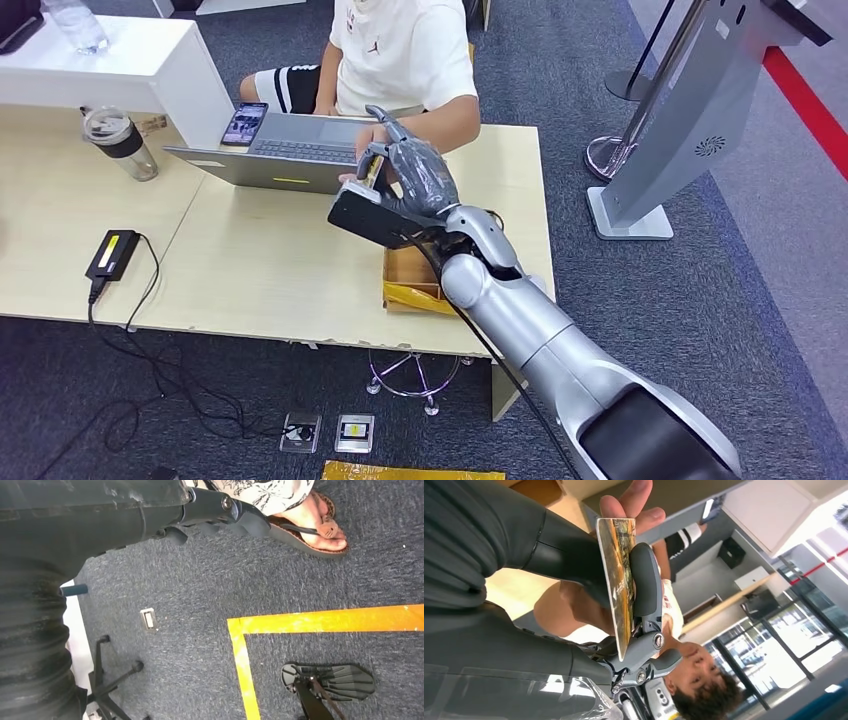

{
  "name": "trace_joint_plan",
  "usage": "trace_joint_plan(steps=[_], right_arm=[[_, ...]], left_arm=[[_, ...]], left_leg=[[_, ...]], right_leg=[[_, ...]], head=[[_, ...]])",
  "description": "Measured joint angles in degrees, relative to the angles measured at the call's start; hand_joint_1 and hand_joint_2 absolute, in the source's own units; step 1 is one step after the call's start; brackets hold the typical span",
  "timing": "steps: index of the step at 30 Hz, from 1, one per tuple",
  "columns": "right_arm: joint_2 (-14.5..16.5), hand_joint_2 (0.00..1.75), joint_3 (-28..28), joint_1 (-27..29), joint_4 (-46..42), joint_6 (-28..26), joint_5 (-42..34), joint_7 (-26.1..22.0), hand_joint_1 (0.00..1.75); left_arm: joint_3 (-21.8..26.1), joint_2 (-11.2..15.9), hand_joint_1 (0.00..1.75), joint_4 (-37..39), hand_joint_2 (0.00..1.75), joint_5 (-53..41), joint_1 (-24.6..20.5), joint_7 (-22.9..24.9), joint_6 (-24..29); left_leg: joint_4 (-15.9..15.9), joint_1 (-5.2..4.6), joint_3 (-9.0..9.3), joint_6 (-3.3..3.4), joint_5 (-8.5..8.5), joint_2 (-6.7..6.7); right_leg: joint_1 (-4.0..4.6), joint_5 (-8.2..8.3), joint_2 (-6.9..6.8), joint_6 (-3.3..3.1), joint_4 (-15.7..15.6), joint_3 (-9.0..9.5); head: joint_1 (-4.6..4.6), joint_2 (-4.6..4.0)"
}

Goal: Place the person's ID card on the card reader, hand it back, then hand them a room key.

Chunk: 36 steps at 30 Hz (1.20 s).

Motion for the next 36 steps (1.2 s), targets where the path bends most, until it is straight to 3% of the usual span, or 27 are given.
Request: trace_joint_plan(steps=[1, 5, 12, 17, 30, 36], right_arm=[[0.14, 1.75, 0.14, -0.05, 0.61, -0.07, 0.16, 0.21, 1.75], [0.81, 1.75, 0.57, -0.38, 2.98, -0.39, 0.7, 0.63, 0.0], [2.08, 1.75, 1.12, -0.73, 5.73, -0.96, -0.1, 2.05, 0.0], [2.36, 1.75, -0.31, -0.56, 5.74, -1.84, -6.38, 1.76, 0.0], [-1.35, 1.75, -5.79, 6.55, -13.51, -2.22, -18.3, 1.94, 0.0], [-3.61, 1.75, -5.7, 9.22, -23.69, 5.81, -11.41, 7.44, 0.0]], left_arm=[[-0.03, -0.08, 0.0, 0.03, 1.75, 0.2, 0.01, 0.2, 0.19], [-0.05, -0.44, 0.0, 0.18, 1.75, 1.26, 0.04, 1.08, 0.99], [-0.04, -1.13, 0.0, 0.36, 1.75, 3.36, 0.1, 2.65, 2.38], [-0.03, -1.59, 0.0, 0.36, 1.75, 5.04, 0.19, 3.32, 3.29], [-0.03, -1.76, 0.0, 0.36, 1.75, 7.63, 0.54, 3.96, 4.22], [-0.04, -1.62, 0.0, 0.36, 1.75, 8.19, 0.56, 3.96, 3.4]], left_leg=[[0.0, 0.0, -0.01, 0.0, 0.0, 0.0], [0.0, 0.0, -0.03, -0.01, -0.01, 0.03], [0.0, 0.0, -0.04, -0.01, -0.01, 0.03], [0.01, 0.0, -0.01, -0.01, -0.01, 0.04], [0.02, 0.0, 0.07, -0.02, -0.02, 0.17], [0.02, 0.0, 0.08, -0.02, -0.01, 0.19]], right_leg=[[0.0, 0.0, 0.0, 0.0, 0.0, 0.0], [0.0, 0.0, 0.01, 0.0, 0.0, -0.04], [0.0, 0.0, 0.03, 0.0, 0.0, -0.07], [0.0, 0.0, 0.04, 0.0, 0.0, -0.07], [-0.01, 0.01, 0.19, -0.01, 0.0, -0.07], [-0.01, 0.02, 0.19, -0.02, 0.0, -0.06]], head=[[0.0, 0.0], [0.0, 0.0], [-0.01, 0.0], [0.01, 0.0], [0.0, 0.0], [0.0, 0.0]])
